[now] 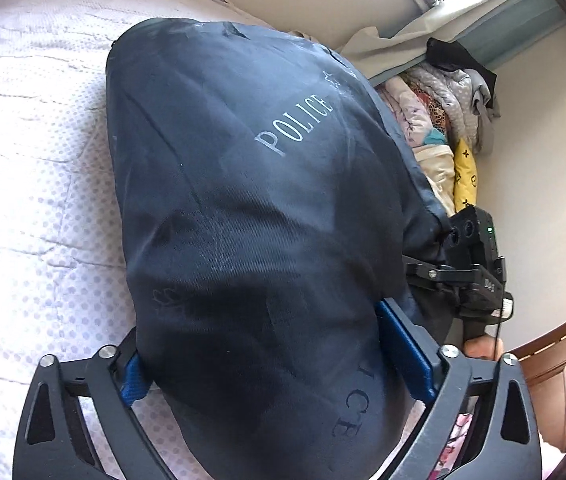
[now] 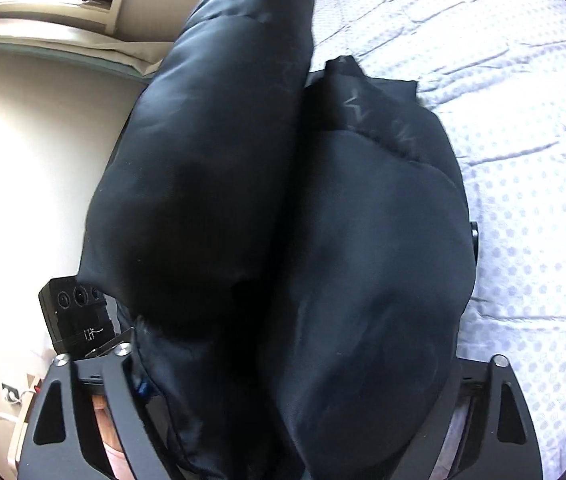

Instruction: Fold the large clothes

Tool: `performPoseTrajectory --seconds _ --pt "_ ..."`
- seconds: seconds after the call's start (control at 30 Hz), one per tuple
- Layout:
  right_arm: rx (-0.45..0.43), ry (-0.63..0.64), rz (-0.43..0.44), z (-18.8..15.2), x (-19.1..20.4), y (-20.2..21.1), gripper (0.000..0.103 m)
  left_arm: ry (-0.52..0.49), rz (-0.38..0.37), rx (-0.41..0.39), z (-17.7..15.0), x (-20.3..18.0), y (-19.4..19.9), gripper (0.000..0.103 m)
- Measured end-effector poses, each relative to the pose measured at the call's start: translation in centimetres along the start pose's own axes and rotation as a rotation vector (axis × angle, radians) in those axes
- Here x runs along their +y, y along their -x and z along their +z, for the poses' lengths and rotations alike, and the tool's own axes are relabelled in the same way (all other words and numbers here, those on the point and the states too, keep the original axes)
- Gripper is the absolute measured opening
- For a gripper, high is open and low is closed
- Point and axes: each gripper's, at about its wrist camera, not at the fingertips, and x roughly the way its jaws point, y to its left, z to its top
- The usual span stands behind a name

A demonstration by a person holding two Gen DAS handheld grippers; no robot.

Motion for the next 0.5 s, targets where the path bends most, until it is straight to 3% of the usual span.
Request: performPoseTrajectory --seconds 0.13,0.27,0.5 --pt "0.010 -0.036 -0.016 -0.2 -1.2 2.6 0.091 0.018 0.003 0.001 0.0 0.3 0.1 0.101" --pt "-0.035 -0.027 -0.019 -0.9 -0.9 6.6 0.091 0.045 0.012 0.000 -0.2 0.8 1.0 0.101" --pt "-0.200 0.124 -0.157 -2.7 3.2 12.3 0.091 -0.030 0.150 -0.081 -1.0 -1.2 4.4 0.100"
